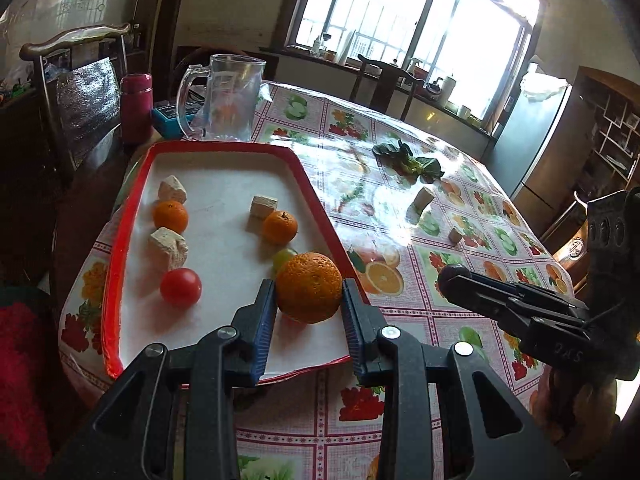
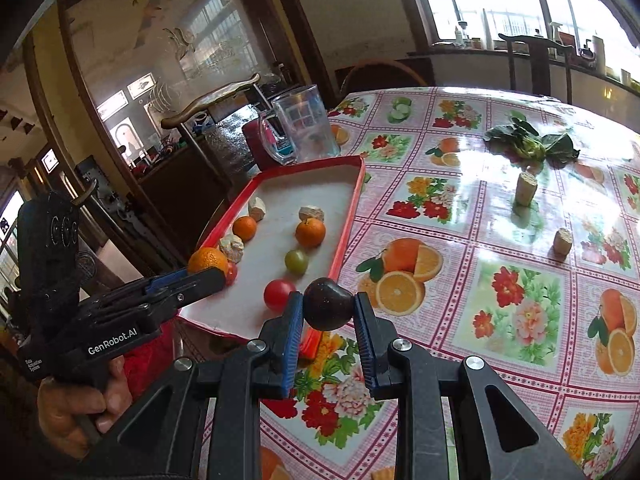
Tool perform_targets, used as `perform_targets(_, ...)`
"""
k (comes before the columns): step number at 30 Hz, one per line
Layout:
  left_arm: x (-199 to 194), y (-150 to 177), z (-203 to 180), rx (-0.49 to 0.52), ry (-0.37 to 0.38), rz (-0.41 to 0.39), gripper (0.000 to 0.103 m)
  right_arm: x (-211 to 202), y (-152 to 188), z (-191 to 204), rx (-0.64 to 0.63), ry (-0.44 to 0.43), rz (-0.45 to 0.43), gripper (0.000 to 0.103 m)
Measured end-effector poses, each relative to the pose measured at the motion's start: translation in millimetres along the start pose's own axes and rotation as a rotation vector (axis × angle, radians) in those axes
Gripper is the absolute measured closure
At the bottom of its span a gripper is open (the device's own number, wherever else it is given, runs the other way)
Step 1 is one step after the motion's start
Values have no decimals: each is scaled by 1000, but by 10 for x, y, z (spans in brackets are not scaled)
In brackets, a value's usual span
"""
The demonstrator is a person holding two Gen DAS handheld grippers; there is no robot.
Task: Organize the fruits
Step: 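Carry the orange and dark plum over the tray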
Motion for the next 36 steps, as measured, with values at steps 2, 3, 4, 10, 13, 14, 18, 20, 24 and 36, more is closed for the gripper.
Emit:
perform_targets(2, -46, 13, 58, -10, -7, -4, 73, 13, -11, 79, -14, -8, 0, 77)
perform_targets(3, -71, 22, 81, -16, -11, -7, 73, 17, -15, 117, -20, -12, 1, 77)
perform_targets(4, -97, 28, 109, -21, -14, -10, 73, 33, -24, 147, -26, -16, 2, 77)
perform_targets(10, -262, 51, 304, -45, -44, -27, 73, 76, -83, 321, -57, -32, 0, 77)
perform_targets(13, -326, 72, 405, -61, -59, -31, 73, 116, -104, 394, -67, -43, 6, 77)
perform_targets(14, -346, 82, 437, -67, -64, -32, 73, 134, -102, 419, -72, -45, 10, 77)
perform_targets(18, -396, 146, 552, -85, -82, -28, 73, 243, -64, 545, -90, -65, 36, 77)
perform_targets(20, -414, 174, 615, -96, -87, -25, 73, 319, -34, 603, -100, -70, 54, 77)
perform_targets(24, -404, 192, 677, -109, -92, -15, 73, 479, 9, 680, -112, -73, 87, 77)
perform_targets(36, -157, 226, 782, -122, -85, 45, 73, 773, 94, 686, -116, -54, 149, 77)
Point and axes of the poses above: each gripper's, at about its wrist camera, not at the fingertips, and x roughly the way its jaws point, z to its left, y to its underside, the point moved 1 cm from there along x, roughly the way its jaws point, and after that the axes turned 14 degrees about y, right-handed, at the moved point
